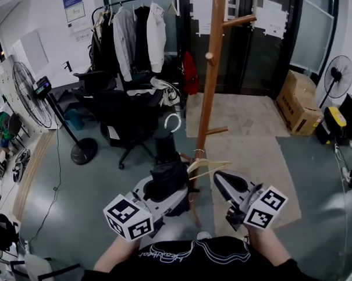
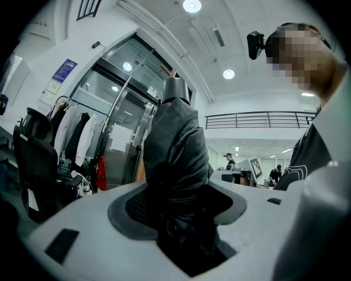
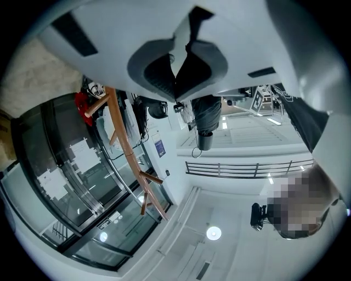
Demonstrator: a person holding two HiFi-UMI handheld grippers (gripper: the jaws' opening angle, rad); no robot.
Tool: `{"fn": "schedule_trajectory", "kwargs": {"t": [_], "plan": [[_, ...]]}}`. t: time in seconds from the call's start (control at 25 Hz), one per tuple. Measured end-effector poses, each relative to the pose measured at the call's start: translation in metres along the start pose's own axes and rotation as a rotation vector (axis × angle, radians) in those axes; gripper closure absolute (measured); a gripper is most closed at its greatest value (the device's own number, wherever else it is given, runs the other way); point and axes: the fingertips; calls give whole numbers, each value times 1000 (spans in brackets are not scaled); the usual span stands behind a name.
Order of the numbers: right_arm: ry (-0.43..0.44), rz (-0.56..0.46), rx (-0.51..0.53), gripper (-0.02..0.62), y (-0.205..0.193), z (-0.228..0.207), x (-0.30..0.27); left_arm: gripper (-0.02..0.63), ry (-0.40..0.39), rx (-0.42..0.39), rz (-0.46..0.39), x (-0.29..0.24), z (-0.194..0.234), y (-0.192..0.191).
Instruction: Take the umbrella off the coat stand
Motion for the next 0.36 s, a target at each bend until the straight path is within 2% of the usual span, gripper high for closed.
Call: {"fn": "schedule_trajectory", "kwargs": {"t": [0.36], "plan": [[-4, -1, -6, 600, 5, -14, 5, 362, -5, 5, 6, -15, -2, -1]]}}
Point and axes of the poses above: the fingertips, and each gripper's own axes: x backward along the fingers, z to its left, y out of its top, and after that the axes turned 4 degrees about x, right-handed
